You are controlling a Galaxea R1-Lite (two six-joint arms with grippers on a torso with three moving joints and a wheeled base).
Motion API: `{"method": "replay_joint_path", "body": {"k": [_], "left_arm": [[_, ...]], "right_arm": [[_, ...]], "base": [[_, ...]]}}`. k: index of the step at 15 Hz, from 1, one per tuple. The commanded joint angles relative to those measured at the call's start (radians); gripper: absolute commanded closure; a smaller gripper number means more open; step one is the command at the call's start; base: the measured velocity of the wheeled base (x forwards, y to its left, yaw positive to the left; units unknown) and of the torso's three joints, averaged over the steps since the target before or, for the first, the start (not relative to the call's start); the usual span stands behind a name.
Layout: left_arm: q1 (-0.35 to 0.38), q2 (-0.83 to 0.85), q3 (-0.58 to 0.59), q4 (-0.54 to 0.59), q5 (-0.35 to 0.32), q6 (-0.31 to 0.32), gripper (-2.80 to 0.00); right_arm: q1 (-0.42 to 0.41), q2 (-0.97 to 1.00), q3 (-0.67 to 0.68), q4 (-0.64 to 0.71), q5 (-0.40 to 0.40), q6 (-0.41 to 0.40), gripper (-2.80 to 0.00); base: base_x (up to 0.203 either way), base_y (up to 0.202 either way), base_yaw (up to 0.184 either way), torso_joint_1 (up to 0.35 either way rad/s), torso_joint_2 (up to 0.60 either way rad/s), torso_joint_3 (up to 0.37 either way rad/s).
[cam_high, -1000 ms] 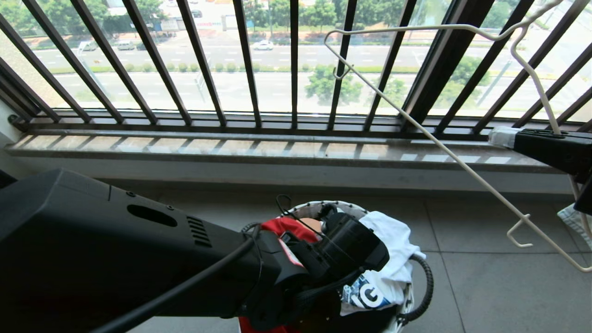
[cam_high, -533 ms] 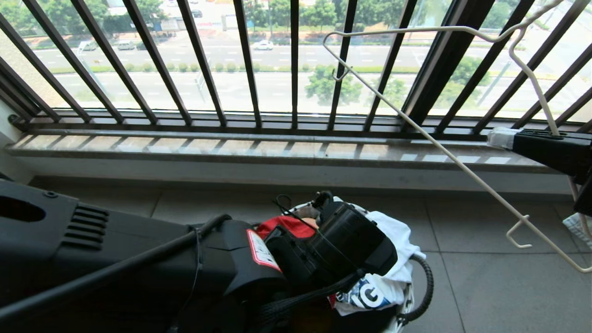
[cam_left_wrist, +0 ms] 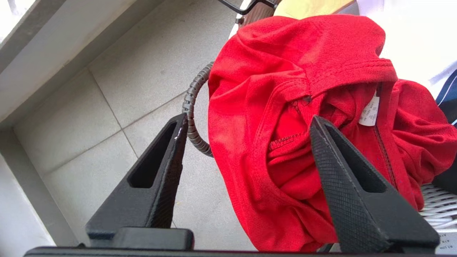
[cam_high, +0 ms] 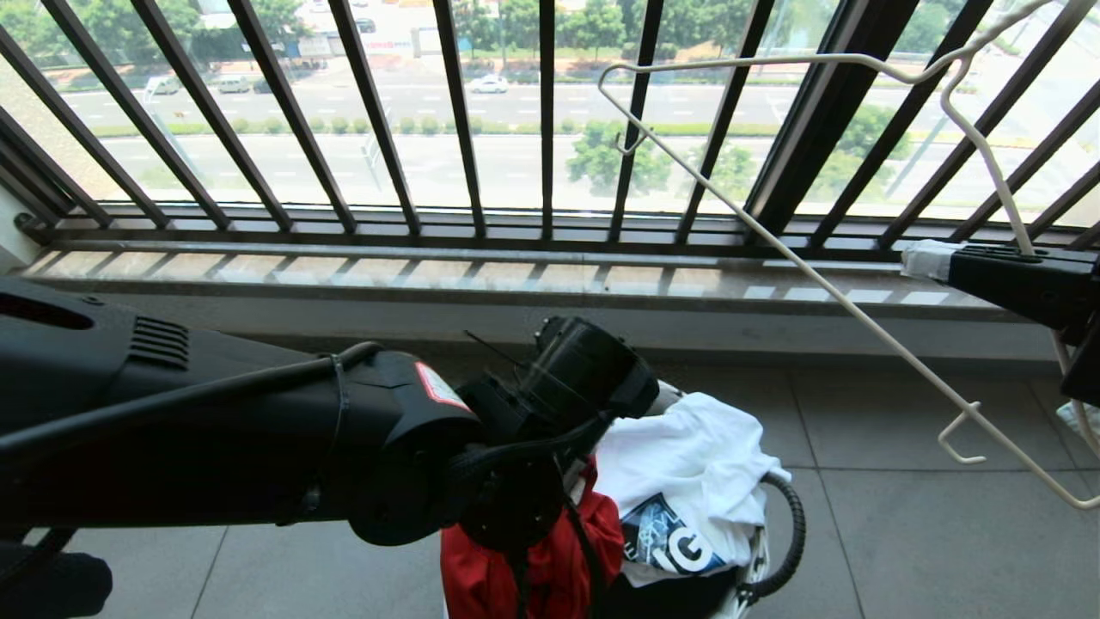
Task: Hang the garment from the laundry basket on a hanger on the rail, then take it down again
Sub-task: Pick up clothes from the basket
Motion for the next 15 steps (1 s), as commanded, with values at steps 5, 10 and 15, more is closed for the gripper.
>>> {"method": "replay_joint_path", "body": {"k": [5,10,15], "left_arm": [[0.079,0.006,-0.02,0.002,-0.01,0.039,0.0],[0.057,0.052,-0.004,0.008,-0.149,0.041,0.0],[0.033,0.086,-0.002,0.012,-0.168,0.041,0.0]], "right_arm": [[0.0,0.004,0.002,-0.001,0.001,-0.001,0.0],[0.0,0.004,0.0,-0.001,0.001,-0.001,0.0],[-0.001,0.001,-0.001,-0.002,0.001,-0.001,0.0]], "base": [[0.0,0.0,0.0,0.0,0.0,0.0],[0.0,0.0,0.0,0.0,0.0,0.0],[0.0,0.0,0.0,0.0,0.0,0.0]]}}
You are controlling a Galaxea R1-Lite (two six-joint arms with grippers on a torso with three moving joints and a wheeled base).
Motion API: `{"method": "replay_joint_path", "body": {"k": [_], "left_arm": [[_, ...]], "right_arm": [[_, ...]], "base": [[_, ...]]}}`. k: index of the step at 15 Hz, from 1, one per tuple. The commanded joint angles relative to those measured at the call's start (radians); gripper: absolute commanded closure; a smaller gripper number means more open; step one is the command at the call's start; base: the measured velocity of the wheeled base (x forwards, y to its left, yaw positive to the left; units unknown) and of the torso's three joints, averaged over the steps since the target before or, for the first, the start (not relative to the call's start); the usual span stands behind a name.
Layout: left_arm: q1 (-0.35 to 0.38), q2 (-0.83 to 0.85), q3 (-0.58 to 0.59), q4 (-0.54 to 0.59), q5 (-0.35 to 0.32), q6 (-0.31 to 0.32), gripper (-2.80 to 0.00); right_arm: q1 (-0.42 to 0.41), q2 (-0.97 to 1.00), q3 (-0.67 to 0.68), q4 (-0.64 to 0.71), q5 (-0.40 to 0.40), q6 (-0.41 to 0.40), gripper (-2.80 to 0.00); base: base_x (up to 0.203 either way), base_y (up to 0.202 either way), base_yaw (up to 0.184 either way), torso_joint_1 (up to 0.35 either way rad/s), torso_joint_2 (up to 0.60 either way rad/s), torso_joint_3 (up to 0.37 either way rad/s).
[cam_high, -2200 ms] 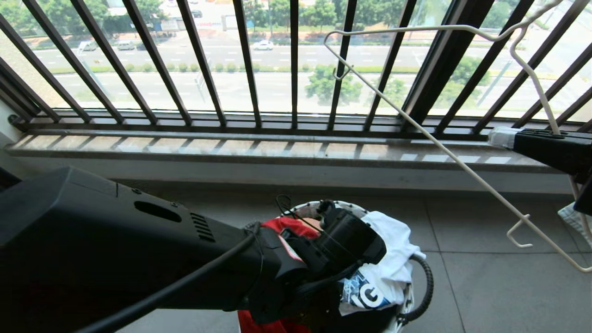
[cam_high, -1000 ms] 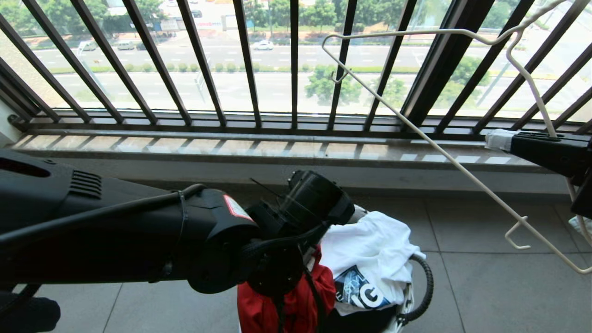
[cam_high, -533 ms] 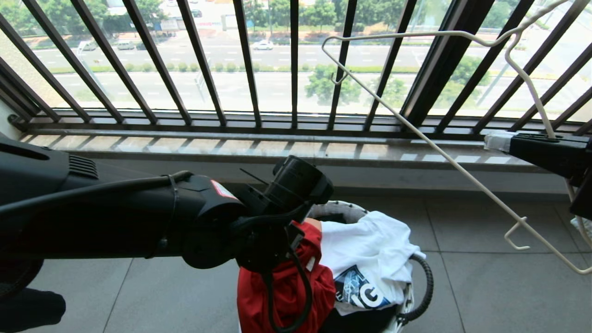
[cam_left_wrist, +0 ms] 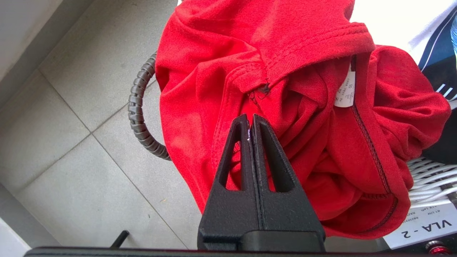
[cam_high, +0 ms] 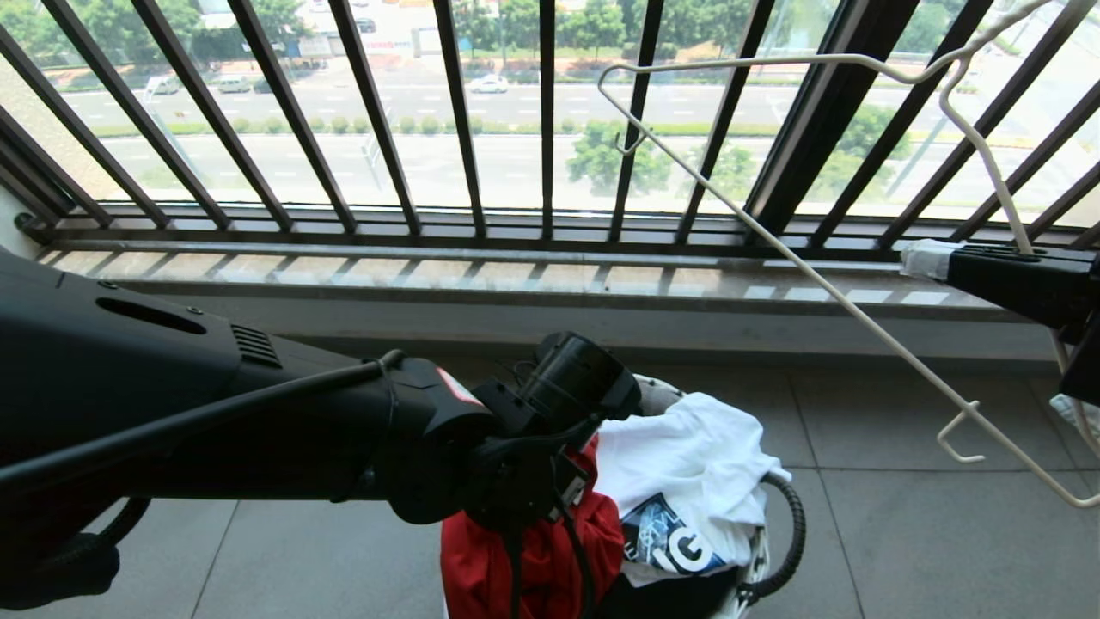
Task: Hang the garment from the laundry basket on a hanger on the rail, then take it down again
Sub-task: Pick up clothes from the basket
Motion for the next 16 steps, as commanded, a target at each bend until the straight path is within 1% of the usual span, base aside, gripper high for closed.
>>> {"method": "replay_joint_path", "body": {"k": [1,5,11,12,15,16], "left_arm": [[-0.017,0.023,0.004,0.002,0.001,-0.001,0.0],[-0.019,0.084,-0.002,-0.003,0.0,-0.005,0.0],[-0.072,0.133,0.016,0.0,-0.004,-0.006,0.0],[-0.086,0.133,0.023,0.001,-0.018,-0.006,0.0],[-0.093,0.13,0.047,0.011,-0.047,0.0,0.0],[-0.108,0.118,0.052,0.057,-0.065,0.002,0.0]], "right_arm": [[0.0,-0.001,-0.001,-0.001,0.001,-0.001,0.0],[0.0,-0.002,-0.002,-0.003,0.0,-0.001,0.0],[-0.021,-0.004,-0.005,-0.004,0.001,-0.001,0.0],[-0.021,-0.004,-0.005,-0.01,0.001,-0.001,0.0],[-0.026,-0.004,-0.005,-0.015,0.001,-0.001,0.0],[-0.026,-0.003,-0.005,-0.015,0.001,-0.001,0.0]], "base": [[0.0,0.0,0.0,0.0,0.0,0.0],[0.0,0.0,0.0,0.0,0.0,0.0],[0.0,0.0,0.0,0.0,0.0,0.0],[0.0,0.0,0.0,0.0,0.0,0.0],[0.0,0.0,0.0,0.0,0.0,0.0],[0.0,0.0,0.0,0.0,0.0,0.0]]}}
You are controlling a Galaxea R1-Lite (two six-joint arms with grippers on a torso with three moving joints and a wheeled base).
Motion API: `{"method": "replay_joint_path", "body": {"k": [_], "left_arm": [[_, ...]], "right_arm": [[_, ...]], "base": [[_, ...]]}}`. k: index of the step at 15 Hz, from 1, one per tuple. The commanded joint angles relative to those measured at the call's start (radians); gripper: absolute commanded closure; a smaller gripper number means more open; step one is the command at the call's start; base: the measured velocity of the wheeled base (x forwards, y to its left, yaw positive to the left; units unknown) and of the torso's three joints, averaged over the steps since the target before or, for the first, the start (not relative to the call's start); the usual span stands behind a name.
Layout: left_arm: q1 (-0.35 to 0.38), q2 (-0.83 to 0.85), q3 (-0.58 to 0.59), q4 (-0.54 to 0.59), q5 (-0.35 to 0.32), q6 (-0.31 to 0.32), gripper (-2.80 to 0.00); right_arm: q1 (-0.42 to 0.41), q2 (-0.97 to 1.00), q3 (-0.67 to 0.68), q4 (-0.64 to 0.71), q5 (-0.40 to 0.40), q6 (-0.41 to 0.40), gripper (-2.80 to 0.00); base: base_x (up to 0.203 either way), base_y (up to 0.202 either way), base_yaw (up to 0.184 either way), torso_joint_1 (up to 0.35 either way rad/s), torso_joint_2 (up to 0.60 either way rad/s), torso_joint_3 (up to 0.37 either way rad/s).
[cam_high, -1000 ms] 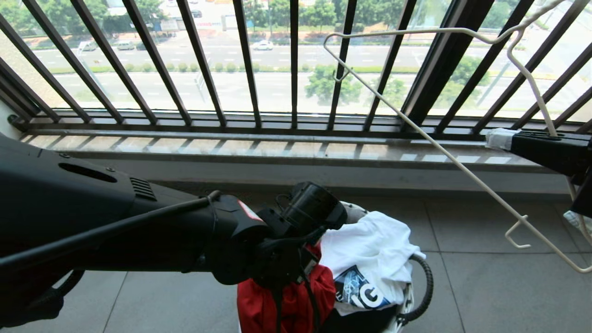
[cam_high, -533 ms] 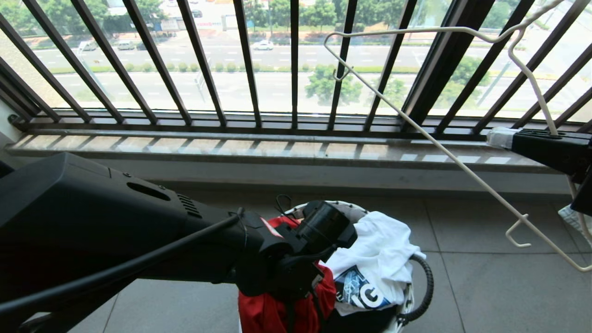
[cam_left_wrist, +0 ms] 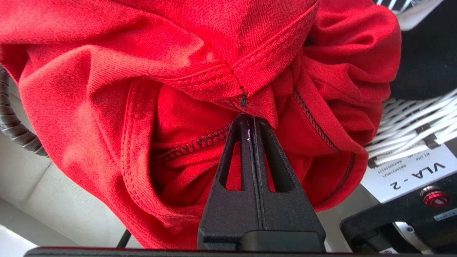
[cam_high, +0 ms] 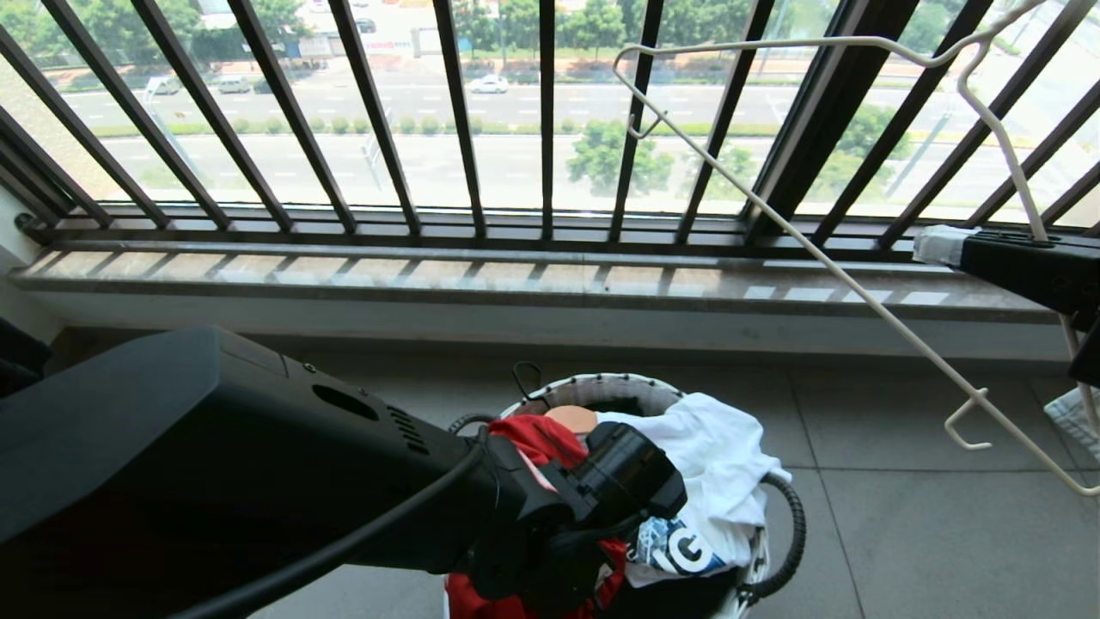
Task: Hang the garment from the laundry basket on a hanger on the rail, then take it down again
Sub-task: Pick up clothes from the basket
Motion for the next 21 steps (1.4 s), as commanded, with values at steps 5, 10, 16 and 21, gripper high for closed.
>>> {"method": "replay_joint_path", "body": {"k": [5,10,16,21], "left_arm": [[-0.032,-0.067,0.005,0.108,-0.049,-0.002,0.0],[-0.026,-0.193,0.008,0.108,-0.036,-0.009,0.0],[0.063,-0.19,-0.022,0.101,-0.028,0.016,-2.8],[0.116,-0.131,0.049,-0.126,-0.106,0.096,-2.8]], "right_arm": [[0.0,0.001,0.001,-0.001,0.001,-0.001,0.0],[0.0,0.006,0.003,-0.001,0.001,-0.001,0.0],[0.0,0.019,0.008,-0.001,0.003,-0.001,0.0],[0.0,0.021,0.008,-0.001,0.003,-0.001,0.0]], "base": [[0.0,0.0,0.0,0.0,0.0,0.0],[0.0,0.0,0.0,0.0,0.0,0.0],[0.0,0.0,0.0,0.0,0.0,0.0],[0.0,0.0,0.0,0.0,0.0,0.0]]}}
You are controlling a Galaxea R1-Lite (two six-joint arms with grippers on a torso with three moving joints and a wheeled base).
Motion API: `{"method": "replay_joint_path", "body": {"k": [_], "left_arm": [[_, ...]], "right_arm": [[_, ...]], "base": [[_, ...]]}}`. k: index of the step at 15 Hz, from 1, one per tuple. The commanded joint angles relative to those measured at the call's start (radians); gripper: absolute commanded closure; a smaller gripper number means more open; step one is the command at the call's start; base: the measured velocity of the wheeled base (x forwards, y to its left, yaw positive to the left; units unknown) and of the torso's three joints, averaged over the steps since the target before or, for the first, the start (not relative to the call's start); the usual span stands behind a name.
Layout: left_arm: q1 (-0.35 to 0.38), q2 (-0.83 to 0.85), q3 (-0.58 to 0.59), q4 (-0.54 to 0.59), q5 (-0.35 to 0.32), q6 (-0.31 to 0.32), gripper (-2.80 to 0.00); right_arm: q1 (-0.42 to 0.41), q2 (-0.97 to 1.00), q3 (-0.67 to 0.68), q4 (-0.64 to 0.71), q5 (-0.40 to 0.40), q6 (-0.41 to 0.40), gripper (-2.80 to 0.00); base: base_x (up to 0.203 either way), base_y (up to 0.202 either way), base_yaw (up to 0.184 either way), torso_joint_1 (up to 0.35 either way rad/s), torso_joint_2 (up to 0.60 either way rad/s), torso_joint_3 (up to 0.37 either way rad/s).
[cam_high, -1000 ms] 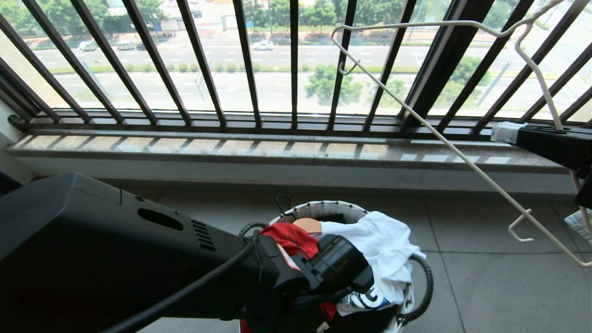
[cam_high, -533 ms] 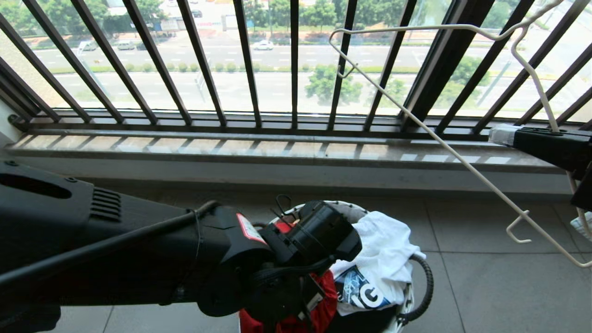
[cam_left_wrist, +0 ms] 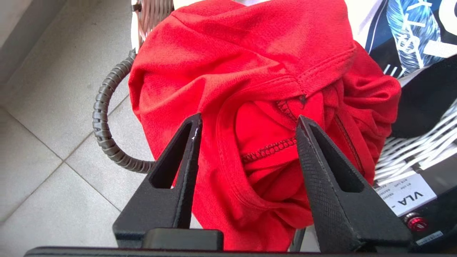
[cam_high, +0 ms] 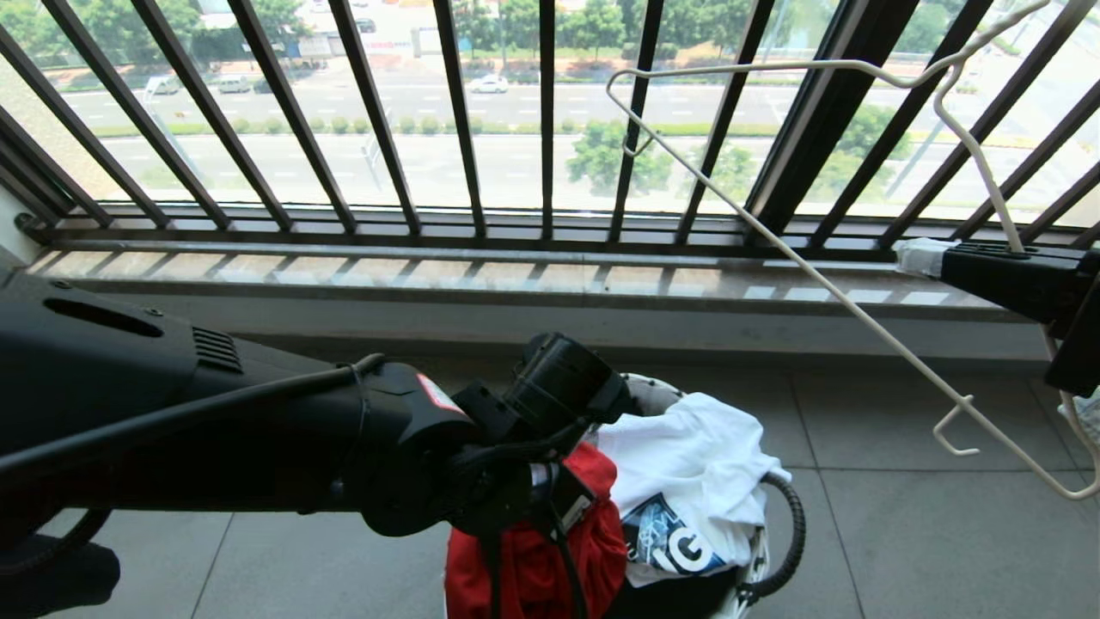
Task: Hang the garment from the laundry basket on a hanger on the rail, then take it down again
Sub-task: Pick up clothes from the basket
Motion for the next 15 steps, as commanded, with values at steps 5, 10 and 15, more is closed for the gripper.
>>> {"method": "replay_joint_path", "body": {"k": [5,10,15], "left_arm": [[0.025,0.054,0.079,-0.112,0.009,0.097,-2.8],[0.03,0.103,0.079,-0.232,0.147,0.113,-2.8],[0.033,0.117,0.074,-0.328,0.221,0.113,-2.8]], "right_arm": [[0.0,0.002,0.0,-0.002,0.001,-0.001,0.0],[0.0,0.002,0.0,-0.002,0.001,-0.001,0.0],[0.0,0.002,0.0,-0.002,0.001,-0.001,0.0]], "base": [[0.0,0.0,0.0,0.0,0.0,0.0],[0.0,0.0,0.0,0.0,0.0,0.0],[0.0,0.0,0.0,0.0,0.0,0.0]]}}
